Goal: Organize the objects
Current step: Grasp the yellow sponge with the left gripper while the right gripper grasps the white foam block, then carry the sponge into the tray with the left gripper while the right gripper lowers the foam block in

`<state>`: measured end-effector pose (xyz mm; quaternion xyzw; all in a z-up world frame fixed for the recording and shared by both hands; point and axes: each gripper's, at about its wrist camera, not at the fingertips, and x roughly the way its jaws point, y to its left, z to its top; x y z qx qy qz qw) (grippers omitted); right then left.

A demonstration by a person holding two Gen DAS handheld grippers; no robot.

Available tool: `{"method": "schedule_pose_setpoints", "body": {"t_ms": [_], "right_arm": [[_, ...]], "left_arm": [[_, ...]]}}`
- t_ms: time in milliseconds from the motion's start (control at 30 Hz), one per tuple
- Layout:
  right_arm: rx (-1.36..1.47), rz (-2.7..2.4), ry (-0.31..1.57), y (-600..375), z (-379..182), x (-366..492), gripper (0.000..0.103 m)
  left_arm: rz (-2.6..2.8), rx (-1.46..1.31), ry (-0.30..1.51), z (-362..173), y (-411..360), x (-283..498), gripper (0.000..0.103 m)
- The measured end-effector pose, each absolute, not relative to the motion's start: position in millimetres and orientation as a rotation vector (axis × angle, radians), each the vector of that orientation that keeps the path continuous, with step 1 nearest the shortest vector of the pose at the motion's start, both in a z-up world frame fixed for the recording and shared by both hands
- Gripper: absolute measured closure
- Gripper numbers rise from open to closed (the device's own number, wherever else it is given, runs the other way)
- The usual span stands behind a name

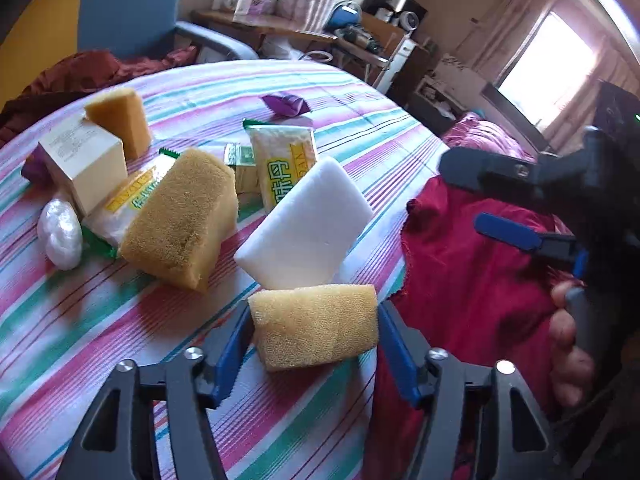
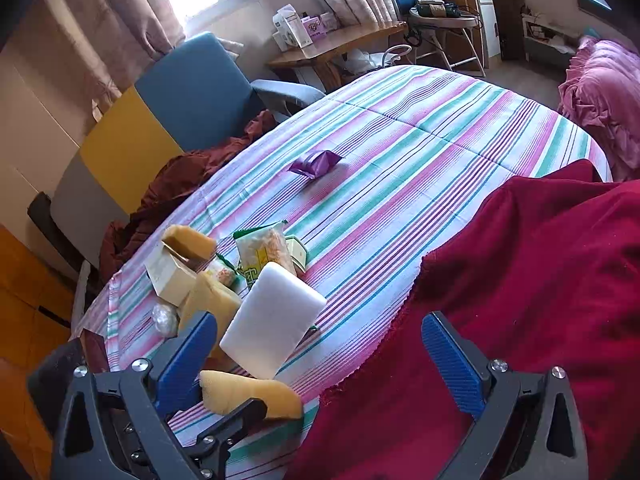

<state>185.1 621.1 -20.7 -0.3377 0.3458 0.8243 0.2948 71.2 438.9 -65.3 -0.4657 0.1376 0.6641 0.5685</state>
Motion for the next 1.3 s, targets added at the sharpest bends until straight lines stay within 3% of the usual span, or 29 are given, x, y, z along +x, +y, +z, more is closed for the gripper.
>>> {"method": "schedule_pose_setpoints", "body": {"t_ms": [267,533,733,800,833,900,1300], "right_arm": [[-1.042,2.231,0.885,611.4,-27.0,159.8,0.0],[-1.085,2.11,1.163,610.5,-58.2,128.1,0.0],[-1.035,1.988,1.188,618.4,-77.5,108.2,0.0],[-1.064,1.96,1.134,620.4,-85.0,102.9,0.014],[-1.096,1.943,1.099,619.7,-90.9,100.8,0.033],[-1.094,1.963,1.066,617.6,-88.5,103.4,0.037],[-1.118,2.356,0.749,544.5,-17.2,117.6,0.04]], "left_arm": [[1.591,-1.084,0.299,-61.3,387.2,64.1,0.046],[1.682,-1.104,0.245,-56.0,327.5,51.1,0.046],[1.729,-1.083,0.194,-47.5,299.7,46.9,0.046],[1.737,-1.073,0.185,-43.9,292.3,47.4,0.046],[1.743,-1.067,0.178,-41.8,288.0,48.0,0.046],[1.753,-1.057,0.171,-39.2,282.3,48.8,0.046],[1.893,-1.021,0.044,-12.0,225.8,36.9,0.046]]}}
